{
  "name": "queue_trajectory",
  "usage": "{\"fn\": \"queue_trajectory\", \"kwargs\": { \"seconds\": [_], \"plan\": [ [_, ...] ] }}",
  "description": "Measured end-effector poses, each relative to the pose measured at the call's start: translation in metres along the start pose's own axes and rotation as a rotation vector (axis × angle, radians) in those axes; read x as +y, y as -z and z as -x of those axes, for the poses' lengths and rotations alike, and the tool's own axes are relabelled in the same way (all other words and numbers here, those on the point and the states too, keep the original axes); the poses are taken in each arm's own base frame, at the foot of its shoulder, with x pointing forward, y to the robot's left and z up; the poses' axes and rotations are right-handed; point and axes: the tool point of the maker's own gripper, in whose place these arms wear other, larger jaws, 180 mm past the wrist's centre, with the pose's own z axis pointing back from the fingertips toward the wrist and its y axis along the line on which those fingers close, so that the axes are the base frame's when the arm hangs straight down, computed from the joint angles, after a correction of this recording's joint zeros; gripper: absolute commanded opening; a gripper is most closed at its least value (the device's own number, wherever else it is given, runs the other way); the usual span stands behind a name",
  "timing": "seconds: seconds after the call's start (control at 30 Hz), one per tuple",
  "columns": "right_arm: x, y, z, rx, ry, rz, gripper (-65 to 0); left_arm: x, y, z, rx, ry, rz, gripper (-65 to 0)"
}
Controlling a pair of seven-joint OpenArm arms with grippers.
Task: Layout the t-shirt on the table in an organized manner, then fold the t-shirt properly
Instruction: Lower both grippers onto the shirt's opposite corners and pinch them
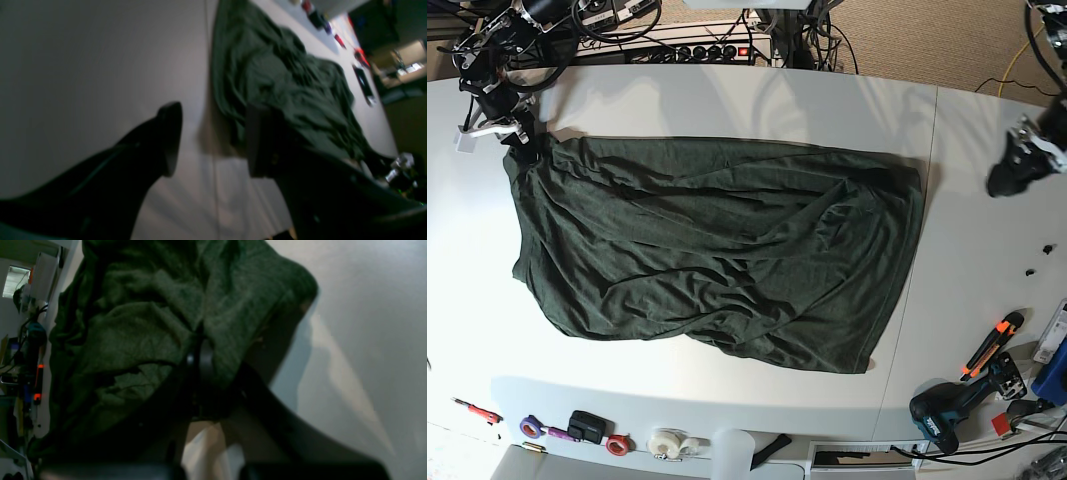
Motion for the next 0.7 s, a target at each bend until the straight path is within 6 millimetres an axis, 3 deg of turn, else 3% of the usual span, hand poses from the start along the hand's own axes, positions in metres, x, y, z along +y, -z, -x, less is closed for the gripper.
{"fn": "queue_trajectory", "kwargs": {
  "seconds": [0.17, 0.4, 0.57, 0.7],
  "plan": [
    [0.004, 0.0, 0.002, 0.009, -0.016, -0.022, -65.0, -0.029, 0.028, 0.043, 0.126, 0.014, 0.118, -32.6],
    [0.004, 0.0, 0.002, 0.013, -0.016, -0.022, -65.0, -0.068, 0.06, 0.032, 0.153, 0.157, 0.213, -32.9],
    [0.004, 0.0, 0.003, 0.014, -0.015, -0.022, -65.0, -0.092, 0.086, 0.063, 0.29, 0.241, 0.276, -32.8],
    [0.004, 0.0, 0.002, 0.013, -0.014, -0.025, -65.0, -0.111, 0.102, 0.075, 0.343, 0.286, 0.335, -32.8]
  ]
}}
